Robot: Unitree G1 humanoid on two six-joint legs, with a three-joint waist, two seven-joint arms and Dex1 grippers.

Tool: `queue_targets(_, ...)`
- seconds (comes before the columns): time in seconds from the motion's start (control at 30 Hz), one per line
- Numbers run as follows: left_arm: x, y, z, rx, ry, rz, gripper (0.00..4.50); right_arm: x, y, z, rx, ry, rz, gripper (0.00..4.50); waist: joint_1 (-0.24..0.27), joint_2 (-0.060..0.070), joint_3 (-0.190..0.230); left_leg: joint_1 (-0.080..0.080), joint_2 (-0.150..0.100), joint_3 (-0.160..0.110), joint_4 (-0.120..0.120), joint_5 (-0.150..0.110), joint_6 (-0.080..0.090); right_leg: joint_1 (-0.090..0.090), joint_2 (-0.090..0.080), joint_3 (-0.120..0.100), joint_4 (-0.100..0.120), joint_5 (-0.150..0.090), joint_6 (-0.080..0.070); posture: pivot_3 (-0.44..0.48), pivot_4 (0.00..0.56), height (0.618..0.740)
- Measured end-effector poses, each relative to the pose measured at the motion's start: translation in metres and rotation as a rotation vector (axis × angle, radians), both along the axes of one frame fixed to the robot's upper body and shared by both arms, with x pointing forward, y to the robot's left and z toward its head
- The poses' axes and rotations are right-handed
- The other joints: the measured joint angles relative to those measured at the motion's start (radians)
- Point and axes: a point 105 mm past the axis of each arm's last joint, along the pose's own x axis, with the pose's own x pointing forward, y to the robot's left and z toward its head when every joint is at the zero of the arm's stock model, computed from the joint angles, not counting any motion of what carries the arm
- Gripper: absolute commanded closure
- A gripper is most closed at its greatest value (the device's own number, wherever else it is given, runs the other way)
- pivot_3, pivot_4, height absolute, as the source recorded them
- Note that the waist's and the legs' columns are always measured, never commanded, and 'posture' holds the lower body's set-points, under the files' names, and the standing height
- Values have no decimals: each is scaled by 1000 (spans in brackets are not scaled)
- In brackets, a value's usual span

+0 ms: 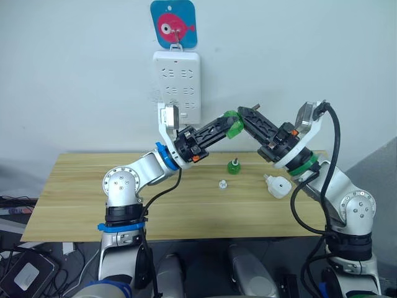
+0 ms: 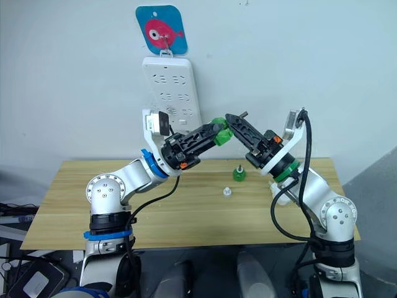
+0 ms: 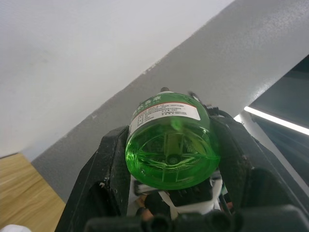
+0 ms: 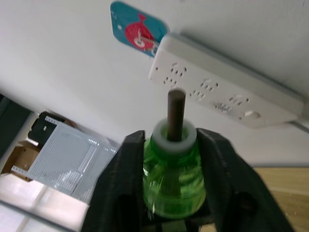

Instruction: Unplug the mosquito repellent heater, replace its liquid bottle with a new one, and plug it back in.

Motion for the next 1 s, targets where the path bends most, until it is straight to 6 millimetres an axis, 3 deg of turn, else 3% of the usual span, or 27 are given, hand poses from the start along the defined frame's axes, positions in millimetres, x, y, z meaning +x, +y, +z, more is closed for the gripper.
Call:
queue_targets(0.2,-1,7,-7,17,16,21,2235,6,-29,-15,-92,28,-86,0,8,0,0,0,-1,1,0,0,0,0,0,1,-1,0,0,-202,185,725)
queue_targets(0.3,-2,12,-16,43,34,41,2235,13,-64,-43,-277,85,-194,0,22,0,0,0,-1,2,0,0,0,0,0,2,-2,0,1,-212,202,725)
queue_targets(0.4,-2,30,-31,136,33,112,2235,6,-105,-73,-722,73,-233,0,25,0,0,1,-1,4,-1,0,0,0,0,4,-3,-2,4,-213,210,725)
queue_targets(0.47,-3,38,-41,205,24,144,2235,1,-116,-83,-955,29,-198,0,23,0,0,2,1,6,-1,0,0,0,3,6,-4,-3,4,-204,216,725)
queue_targets(0.6,-15,34,-61,321,-16,122,2235,-4,-119,-114,-1298,-35,-38,0,24,0,1,3,3,8,0,0,0,0,4,10,-4,-3,5,-185,225,725)
queue_targets(0.73,-25,23,-66,366,-82,88,2235,13,-125,-132,-1516,-36,1,0,25,-3,2,5,1,17,0,0,0,0,3,21,-6,0,10,-170,234,725)
queue_targets(0.83,-31,20,-74,392,-100,84,2235,31,-132,-142,-1634,-34,13,0,26,-4,3,6,1,20,0,-2,3,-1,3,24,-7,1,11,-155,234,725)
queue_targets(1.0,-37,16,-82,413,-110,70,2235,43,-139,-166,-1711,28,85,0,38,-4,4,5,2,20,-1,-3,5,-1,3,24,-7,0,11,-124,236,725)
